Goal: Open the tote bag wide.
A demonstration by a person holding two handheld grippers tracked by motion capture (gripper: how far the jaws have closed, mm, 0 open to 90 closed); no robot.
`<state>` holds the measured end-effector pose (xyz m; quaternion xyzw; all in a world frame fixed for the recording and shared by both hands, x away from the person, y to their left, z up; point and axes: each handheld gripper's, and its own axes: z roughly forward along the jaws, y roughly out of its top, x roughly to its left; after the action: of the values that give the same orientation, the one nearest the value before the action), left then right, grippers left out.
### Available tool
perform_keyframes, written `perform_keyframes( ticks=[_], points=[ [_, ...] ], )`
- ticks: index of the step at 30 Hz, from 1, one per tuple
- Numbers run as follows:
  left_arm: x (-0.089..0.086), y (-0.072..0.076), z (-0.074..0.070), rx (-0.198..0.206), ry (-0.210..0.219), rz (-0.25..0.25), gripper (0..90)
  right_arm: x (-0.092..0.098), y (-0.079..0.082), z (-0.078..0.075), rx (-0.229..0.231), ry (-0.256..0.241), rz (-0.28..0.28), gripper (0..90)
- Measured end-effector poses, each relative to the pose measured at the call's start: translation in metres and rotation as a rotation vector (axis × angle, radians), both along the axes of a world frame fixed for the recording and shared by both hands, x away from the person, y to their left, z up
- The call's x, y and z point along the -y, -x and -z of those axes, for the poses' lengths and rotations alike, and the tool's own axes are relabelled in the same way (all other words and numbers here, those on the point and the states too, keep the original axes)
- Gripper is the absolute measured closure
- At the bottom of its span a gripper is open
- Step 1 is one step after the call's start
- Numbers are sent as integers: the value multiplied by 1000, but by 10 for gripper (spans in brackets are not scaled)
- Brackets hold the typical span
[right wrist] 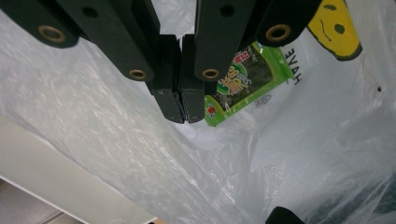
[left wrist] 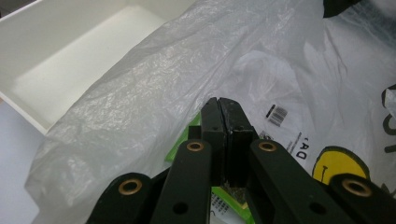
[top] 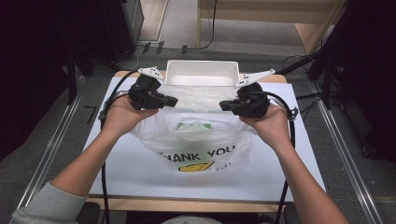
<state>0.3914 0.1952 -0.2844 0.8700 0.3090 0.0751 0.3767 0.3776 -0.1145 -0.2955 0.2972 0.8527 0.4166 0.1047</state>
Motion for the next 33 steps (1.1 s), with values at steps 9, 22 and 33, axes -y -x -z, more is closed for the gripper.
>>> perform_keyframes(
  ticks=[9, 22, 33],
  points=[
    [-6, 2, 21, -19, 34, -25, 900, 5, 0, 23, -35, 3, 22, 900],
    [-10, 5, 50, -50, 73, -55, 900, 12, 2, 53, -52, -5, 42, 900],
    [-13, 4, 79, -100, 77, -78, 900, 11, 4, 78, -70, -4, 65, 900]
  ],
)
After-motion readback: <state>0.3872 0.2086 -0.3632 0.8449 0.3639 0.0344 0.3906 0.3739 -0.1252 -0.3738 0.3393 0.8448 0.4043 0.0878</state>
